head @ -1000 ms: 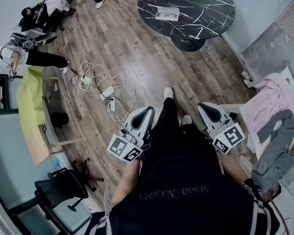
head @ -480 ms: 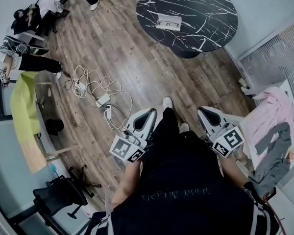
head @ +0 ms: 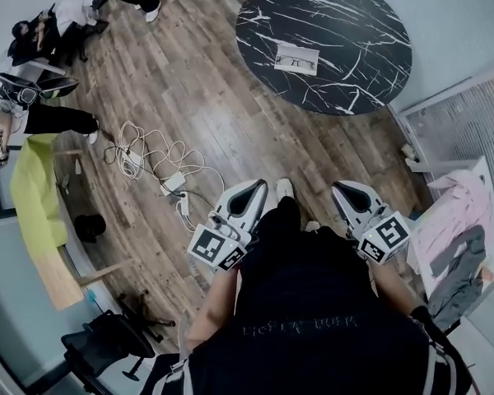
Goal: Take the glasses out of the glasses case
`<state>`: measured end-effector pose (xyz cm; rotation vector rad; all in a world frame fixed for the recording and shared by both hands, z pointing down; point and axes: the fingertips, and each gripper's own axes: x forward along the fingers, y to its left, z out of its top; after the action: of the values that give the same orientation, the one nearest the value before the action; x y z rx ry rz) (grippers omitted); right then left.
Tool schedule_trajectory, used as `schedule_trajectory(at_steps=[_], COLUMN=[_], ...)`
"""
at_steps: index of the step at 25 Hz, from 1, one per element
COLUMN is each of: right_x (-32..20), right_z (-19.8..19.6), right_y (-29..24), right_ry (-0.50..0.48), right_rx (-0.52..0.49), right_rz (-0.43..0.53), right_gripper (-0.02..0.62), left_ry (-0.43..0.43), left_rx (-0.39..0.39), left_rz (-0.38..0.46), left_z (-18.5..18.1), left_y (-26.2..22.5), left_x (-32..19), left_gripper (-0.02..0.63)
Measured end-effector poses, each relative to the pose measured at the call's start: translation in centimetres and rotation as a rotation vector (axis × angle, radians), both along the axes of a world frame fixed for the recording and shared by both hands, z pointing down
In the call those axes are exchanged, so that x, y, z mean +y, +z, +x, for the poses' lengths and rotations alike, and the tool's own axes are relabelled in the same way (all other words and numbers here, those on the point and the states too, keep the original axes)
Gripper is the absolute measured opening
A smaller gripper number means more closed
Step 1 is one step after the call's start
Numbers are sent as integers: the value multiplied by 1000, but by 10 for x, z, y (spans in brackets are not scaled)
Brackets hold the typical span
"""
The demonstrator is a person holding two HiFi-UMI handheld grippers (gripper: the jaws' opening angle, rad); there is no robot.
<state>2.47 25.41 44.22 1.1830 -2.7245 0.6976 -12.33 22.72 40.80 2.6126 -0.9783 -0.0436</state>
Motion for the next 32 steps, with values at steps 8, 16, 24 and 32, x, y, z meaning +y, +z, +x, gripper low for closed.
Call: schedule_trajectory(at_steps=[8, 16, 24, 32], right_x=[-54, -86, -143, -225], right_z=[-19, -19, -7, 15], right_y=[3, 6, 18, 28], right_ry=[26, 35, 55, 26], right_rx=[29, 25, -85, -39], right_rz=[-1, 3, -54, -31], right_gripper=[33, 33, 33, 32], left_ry=[80, 71, 37, 48], left_rx=[-10, -17, -40, -75], left_rz=[-16, -4, 15, 7], left_z=[-11, -14, -8, 20], left_y=[8, 10, 8, 8], left_x=[-50, -88, -140, -213], left_gripper=[20, 20, 20, 20])
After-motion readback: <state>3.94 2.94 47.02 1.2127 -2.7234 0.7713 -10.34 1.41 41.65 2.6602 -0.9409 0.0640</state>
